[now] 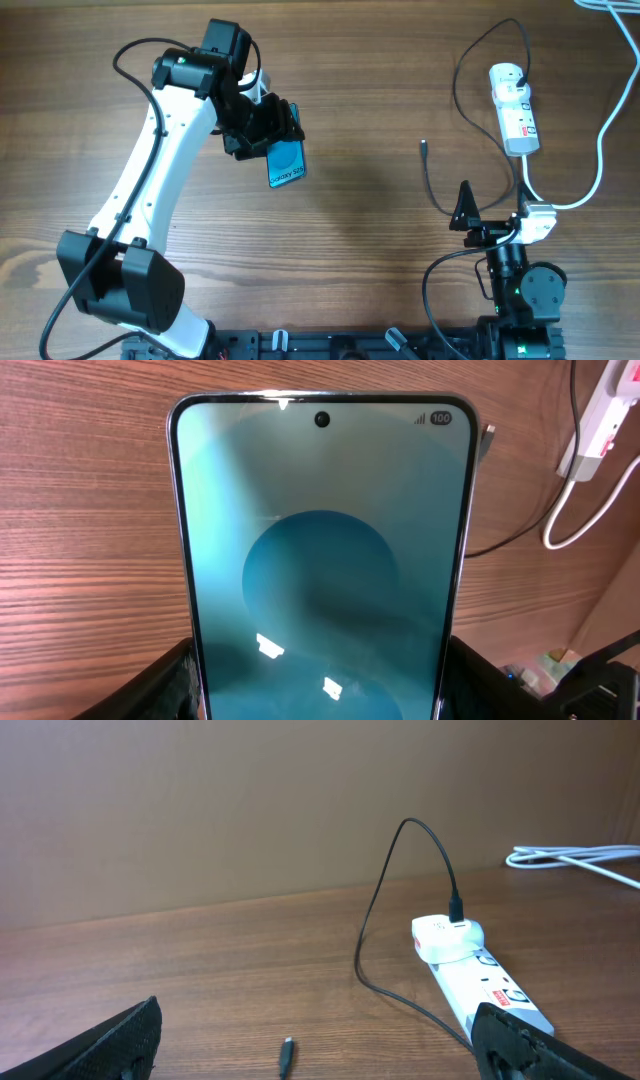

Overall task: Plug charger to phone and switch on socket
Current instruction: 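Lift the phone with the left gripper and tilt it upright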

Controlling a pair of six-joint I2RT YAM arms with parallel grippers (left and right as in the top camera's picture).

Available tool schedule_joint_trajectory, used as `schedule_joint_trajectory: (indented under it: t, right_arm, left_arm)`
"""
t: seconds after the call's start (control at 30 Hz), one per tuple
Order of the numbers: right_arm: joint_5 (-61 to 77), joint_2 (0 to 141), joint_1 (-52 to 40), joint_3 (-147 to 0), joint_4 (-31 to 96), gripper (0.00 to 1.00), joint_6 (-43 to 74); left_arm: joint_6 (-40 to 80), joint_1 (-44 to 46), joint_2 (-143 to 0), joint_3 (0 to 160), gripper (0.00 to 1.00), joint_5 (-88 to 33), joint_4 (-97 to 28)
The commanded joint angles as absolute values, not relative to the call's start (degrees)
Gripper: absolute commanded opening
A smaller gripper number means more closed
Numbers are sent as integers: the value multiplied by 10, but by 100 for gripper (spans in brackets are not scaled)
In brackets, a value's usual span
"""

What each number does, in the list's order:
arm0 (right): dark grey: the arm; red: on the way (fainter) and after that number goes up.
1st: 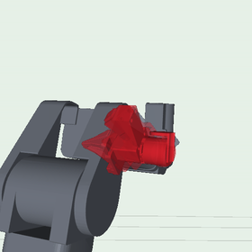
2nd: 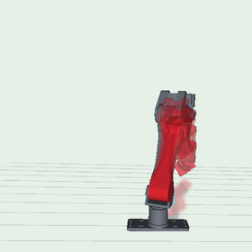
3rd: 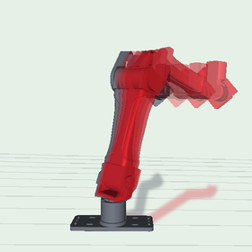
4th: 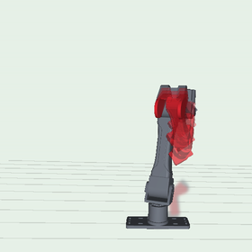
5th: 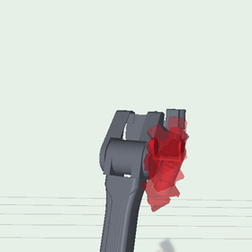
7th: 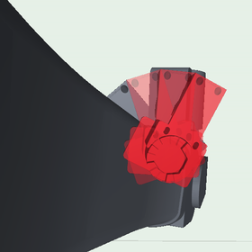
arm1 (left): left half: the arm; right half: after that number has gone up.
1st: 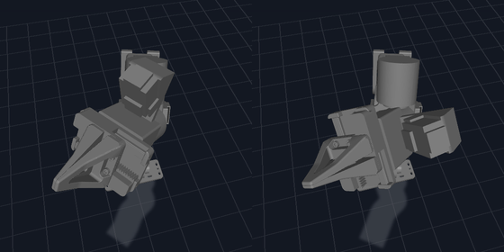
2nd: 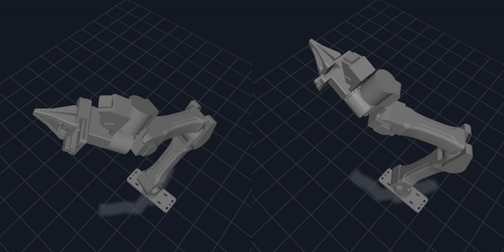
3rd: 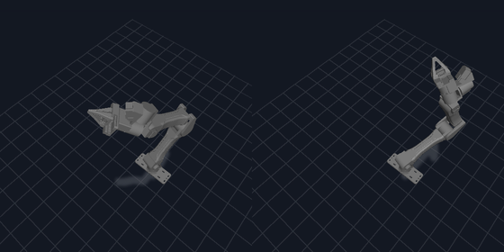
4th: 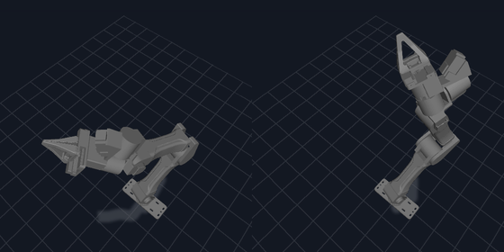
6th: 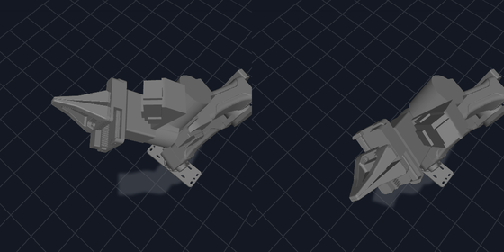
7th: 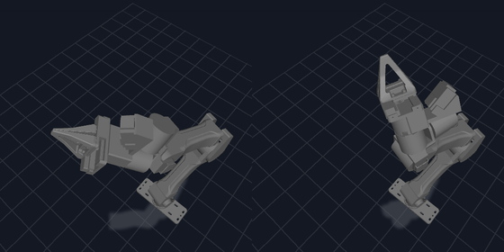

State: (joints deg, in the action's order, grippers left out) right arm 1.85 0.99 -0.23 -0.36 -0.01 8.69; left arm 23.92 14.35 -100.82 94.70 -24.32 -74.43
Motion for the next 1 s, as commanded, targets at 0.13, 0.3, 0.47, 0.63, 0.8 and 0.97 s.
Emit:
schedule_joint_trajectory:
  t: [0.13,0.3,0.47,0.63,0.8,0.97]
  right_arm:
    - [14,3,-4,-3,-3,100,77]
    - [13,3,-4,-3,-3,100,76]
    - [14,3,-4,-3,-3,100,76]
    - [14,3,-4,-3,-3,100,76]
    - [13,3,-4,-3,-3,100,76]
    - [13,3,-4,-3,-3,100,76]
  left_arm:
    - [291,172,-996,961,60,-268,-763]
    - [292,172,-997,961,59,-343,-809]
    - [292,172,-997,961,55,-440,-830]
    - [292,172,-997,961,55,-450,-833]
    - [292,172,-997,961,55,-450,-836]
    - [292,172,-997,961,53,-456,-836]
